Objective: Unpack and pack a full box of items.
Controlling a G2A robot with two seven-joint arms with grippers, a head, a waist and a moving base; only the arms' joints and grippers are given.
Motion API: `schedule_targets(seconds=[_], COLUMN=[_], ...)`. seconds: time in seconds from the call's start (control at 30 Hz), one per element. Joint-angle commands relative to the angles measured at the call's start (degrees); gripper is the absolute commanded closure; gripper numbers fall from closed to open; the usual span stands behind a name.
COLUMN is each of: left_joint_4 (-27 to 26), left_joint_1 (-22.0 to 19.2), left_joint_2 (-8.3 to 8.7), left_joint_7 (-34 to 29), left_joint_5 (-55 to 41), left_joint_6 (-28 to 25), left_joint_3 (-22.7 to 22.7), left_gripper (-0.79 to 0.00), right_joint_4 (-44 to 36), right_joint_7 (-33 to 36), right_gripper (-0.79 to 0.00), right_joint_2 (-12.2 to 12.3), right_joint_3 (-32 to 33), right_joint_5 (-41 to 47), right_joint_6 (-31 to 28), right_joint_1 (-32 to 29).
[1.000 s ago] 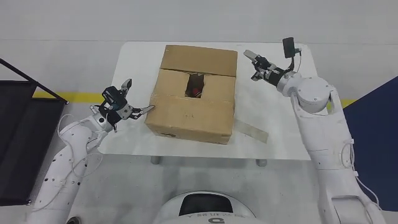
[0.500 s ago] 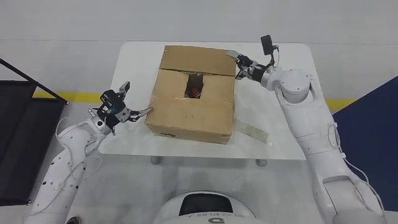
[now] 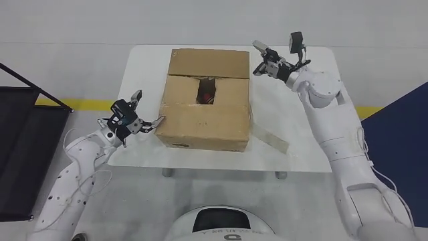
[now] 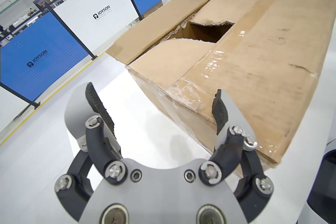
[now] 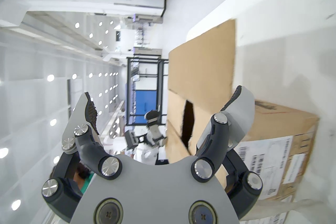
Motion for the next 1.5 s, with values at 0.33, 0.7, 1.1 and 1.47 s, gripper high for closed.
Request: schedule_targets(seconds=[0.33, 0.7, 1.1, 1.47], left_joint_4=[-0.2, -2.2, -8.2, -10.8], left_joint_1=[0.9, 2.2, 8.5, 5.8], left_joint_2=[0.14, 0.37, 1.16, 0.62], left_joint_7=[0.9, 0.7, 3.3, -2.5], left_joint_5=[0.3, -1.4, -9.8, -16.4], left_joint_6=[2.6, 3.2, 5.4, 0.1], left_joint_3=[0.1, -1.0, -12.1, -7.0], left_gripper=[-0.785, -0.785, -0.785, -0.785], right_joint_4=[7.1, 14.8, 12.7, 8.5], right_joint_7=[-3.2, 13.9, 25.1, 26.8], right_gripper=[-0.785, -0.785, -0.785, -0.785], right_joint_2=[-1.8, -2.0, -0.4, 0.8], right_joint_3=[-6.2, -1.3, -1.2, -3.3], right_joint_5=[-1.3, 18.0, 13.6, 4.6], right_joint_6=[0.0, -8.6, -8.9, -6.2], right_joint_1=[4.5, 7.2, 6.4, 5.0])
